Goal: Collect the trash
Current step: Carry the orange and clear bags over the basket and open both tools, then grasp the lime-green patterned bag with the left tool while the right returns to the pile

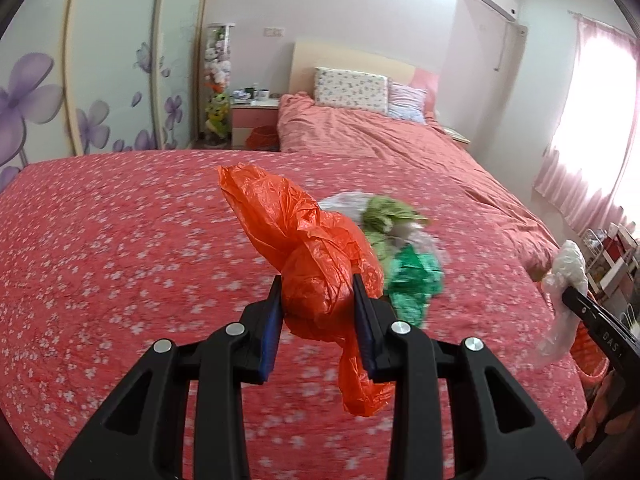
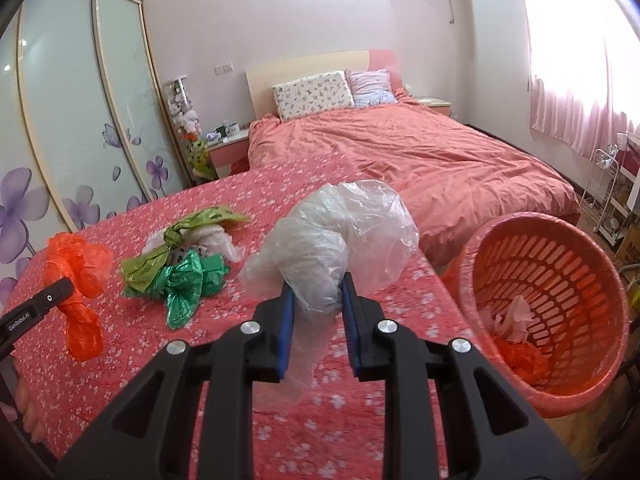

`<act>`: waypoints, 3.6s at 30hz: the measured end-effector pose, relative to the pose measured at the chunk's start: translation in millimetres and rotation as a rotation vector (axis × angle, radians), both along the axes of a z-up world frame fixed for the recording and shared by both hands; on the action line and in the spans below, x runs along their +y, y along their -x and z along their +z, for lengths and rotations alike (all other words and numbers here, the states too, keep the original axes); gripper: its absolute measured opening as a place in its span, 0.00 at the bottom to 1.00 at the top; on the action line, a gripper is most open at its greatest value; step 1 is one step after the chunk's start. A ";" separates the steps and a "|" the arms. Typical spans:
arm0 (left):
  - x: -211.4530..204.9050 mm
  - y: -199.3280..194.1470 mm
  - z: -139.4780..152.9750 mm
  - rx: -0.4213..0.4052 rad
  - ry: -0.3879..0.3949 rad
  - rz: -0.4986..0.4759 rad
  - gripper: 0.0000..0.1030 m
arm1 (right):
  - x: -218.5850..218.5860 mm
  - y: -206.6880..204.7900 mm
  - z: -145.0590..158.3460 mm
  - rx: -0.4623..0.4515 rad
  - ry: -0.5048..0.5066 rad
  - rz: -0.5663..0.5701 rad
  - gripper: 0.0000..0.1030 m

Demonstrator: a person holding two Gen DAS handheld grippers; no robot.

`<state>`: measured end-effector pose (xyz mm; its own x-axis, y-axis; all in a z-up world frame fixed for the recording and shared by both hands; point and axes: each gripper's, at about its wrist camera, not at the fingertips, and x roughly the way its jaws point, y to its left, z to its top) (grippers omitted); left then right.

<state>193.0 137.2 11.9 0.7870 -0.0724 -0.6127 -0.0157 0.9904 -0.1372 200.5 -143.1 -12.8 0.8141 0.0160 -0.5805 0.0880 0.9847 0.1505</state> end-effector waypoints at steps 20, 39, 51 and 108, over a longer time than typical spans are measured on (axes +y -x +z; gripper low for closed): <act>-124.1 -2.3 22.5 -0.060 0.048 -0.285 0.32 | -87.7 61.4 26.8 -0.137 0.042 -0.203 0.22; -223.2 -5.1 16.2 -0.056 0.079 -0.473 0.32 | -167.1 86.0 13.1 -0.150 0.032 -0.374 0.22; -243.2 -6.9 10.4 -0.041 0.077 -0.499 0.32 | -170.9 86.6 6.3 -0.139 0.030 -0.381 0.22; -211.9 -42.4 -22.8 0.044 -0.020 -0.373 0.57 | -178.5 50.1 -14.6 -0.083 0.029 -0.361 0.68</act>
